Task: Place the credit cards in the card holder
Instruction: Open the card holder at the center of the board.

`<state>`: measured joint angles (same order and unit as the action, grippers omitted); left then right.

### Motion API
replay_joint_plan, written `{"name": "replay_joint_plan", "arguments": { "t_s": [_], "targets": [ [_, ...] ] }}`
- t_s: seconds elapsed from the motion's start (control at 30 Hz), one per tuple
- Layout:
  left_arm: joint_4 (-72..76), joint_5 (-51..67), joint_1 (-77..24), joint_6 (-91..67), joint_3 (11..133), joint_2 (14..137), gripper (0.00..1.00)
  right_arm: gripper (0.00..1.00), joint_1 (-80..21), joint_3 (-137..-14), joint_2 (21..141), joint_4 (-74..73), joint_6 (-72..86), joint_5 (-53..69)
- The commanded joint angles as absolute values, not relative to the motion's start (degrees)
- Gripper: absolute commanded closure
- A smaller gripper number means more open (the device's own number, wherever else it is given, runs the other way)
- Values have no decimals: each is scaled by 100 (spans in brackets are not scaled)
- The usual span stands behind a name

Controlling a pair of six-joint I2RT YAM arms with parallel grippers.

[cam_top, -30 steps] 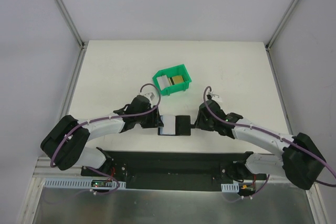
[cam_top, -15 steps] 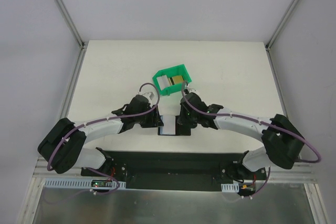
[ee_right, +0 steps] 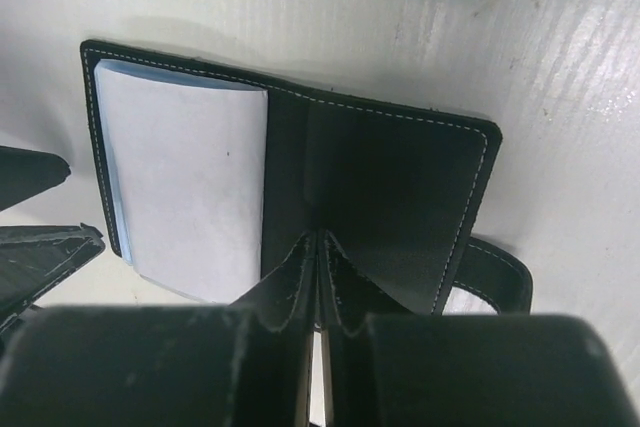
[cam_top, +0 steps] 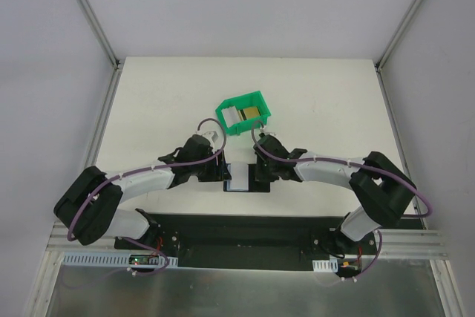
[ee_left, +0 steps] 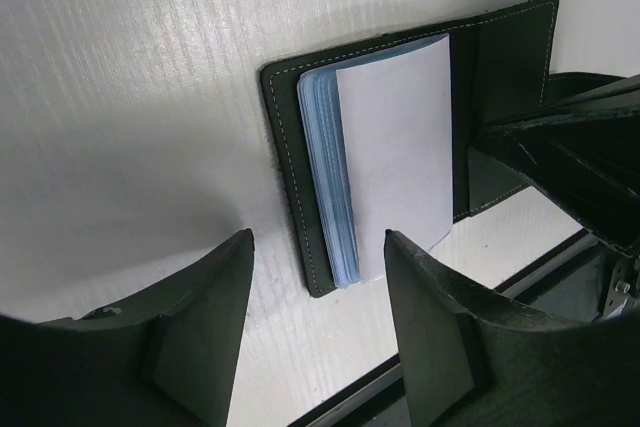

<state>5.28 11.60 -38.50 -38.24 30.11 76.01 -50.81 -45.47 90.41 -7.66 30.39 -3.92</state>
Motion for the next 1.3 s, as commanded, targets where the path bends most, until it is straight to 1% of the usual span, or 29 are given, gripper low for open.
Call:
{"name": "replay_joint_plan", "arguments": {
  "t_s": [0.0,0.13,0.27,0.4,0.5,0.53,0.6,0.7,0.87,1.13,1.27],
  "targets": [
    [519,1274,-3779,-3726,3006,7559,46,96,-5263,-4192,9448,-1046,2497,-142],
    [448,1292,-3779,-3910,2682,7112,46,96,-5739,-4087,9334,-1125,2548,-175],
    [439,1090,-3788,-4201,2242,6671,41,96,-5924,-3789,9097,-1029,2751,-220],
    [457,1239,-3788,-4245,2311,6802,42,96,-5924,-3744,9070,-1177,2716,-395],
    [825,1335,-3779,-4202,2329,7013,41,96,-5810,-3770,9166,-1160,2751,-405],
    [991,1458,-3762,-4149,2381,7153,42,96,-5783,-3814,9210,-1151,2742,-396],
    [1186,1791,-3727,-4105,2522,7425,47,96,-5775,-3858,9272,-1125,2768,-439],
    [1651,2065,-3709,-4306,2488,7716,50,96,-5731,-3893,9395,-1046,2821,-404],
    [2030,2180,-3586,-4588,2285,7709,57,96,-5704,-3841,9466,-976,2909,-387],
    [2170,2092,-3560,-4570,2294,7085,60,96,-5572,-3771,9632,-870,2971,-334],
    [2407,2188,-3533,-4535,2312,6926,59,96,-5546,-3797,9712,-817,2953,-281]
  ]
}}
